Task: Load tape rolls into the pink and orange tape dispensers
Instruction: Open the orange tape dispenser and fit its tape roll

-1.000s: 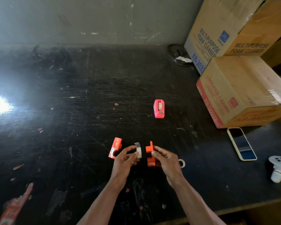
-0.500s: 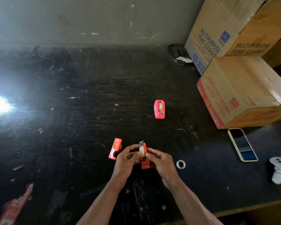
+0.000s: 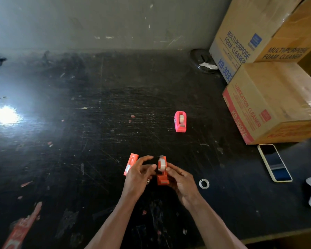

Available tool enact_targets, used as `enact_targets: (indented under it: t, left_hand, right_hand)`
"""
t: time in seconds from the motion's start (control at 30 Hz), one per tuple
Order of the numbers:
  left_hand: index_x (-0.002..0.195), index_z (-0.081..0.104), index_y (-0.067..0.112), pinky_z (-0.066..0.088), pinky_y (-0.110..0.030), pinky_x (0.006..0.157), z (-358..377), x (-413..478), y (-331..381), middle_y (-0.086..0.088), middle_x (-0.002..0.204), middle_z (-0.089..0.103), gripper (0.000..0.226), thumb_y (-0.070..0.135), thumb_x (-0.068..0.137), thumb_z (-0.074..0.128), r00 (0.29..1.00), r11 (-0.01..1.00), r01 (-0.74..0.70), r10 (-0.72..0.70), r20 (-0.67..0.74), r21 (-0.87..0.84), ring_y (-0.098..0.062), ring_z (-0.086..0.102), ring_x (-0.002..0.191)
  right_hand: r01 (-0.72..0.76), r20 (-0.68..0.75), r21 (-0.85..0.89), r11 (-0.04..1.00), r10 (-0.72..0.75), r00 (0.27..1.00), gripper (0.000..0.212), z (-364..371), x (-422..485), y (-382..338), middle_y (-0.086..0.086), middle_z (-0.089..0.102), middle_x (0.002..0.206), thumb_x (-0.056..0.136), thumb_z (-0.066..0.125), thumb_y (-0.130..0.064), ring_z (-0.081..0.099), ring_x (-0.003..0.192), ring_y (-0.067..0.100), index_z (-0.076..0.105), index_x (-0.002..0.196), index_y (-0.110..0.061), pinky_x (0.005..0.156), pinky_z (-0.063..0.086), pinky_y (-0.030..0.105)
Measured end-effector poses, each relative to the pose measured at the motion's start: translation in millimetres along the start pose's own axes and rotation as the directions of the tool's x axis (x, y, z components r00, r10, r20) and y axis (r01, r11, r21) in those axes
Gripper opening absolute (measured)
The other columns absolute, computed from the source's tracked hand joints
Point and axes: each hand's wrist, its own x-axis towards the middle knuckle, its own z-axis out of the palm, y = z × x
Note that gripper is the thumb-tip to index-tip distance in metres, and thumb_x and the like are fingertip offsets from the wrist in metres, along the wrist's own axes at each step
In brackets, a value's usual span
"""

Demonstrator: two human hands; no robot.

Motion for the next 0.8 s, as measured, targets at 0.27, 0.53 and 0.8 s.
enact_targets:
  t: [0.27,0.53,0.8]
  left_hand:
    - [0.135,0.06,0.032,0.06,-0.036,0.082,-37,25,-33,-0.003,0.117,0.065,0.039,0.026,0.097,0.068,0.962,0.943,0.096,-0.006,-0.274,0.318,-0.016,0.067,0.1]
    - [0.14,0.056,0.033,0.06,-0.036,0.082,-43,29,-56,-0.005,0.119,0.052,0.048,0.016,0.097,0.068,0.964,0.871,0.135,-0.006,-0.265,0.472,-0.022,0.066,0.097]
    - [0.131,0.06,0.035,0.062,-0.042,0.083,-40,24,-56,-0.003,0.11,0.061,0.038,0.017,0.098,0.065,0.967,0.87,0.105,0.024,-0.254,0.482,-0.016,0.069,0.088]
  right_hand:
    - [-0.014,-0.046,0.052,0.999,0.016,0.999,0.027,-3,1,-8,0.007,0.08,0.111,0.093,0.07,-0.012,0.075,0.105,0.023,0.075,0.119,-0.017,0.086,0.059,0.037]
    - [-0.03,-0.055,0.035,0.999,0.032,0.998,0.023,-5,-2,-11,0.005,0.08,0.108,0.093,0.069,-0.012,0.075,0.103,0.022,0.076,0.114,-0.021,0.084,0.059,0.037]
    - [-0.042,-0.068,0.012,0.999,0.043,0.997,0.027,-4,-2,-11,0.004,0.08,0.111,0.092,0.072,-0.016,0.076,0.104,0.021,0.075,0.118,-0.023,0.087,0.059,0.039]
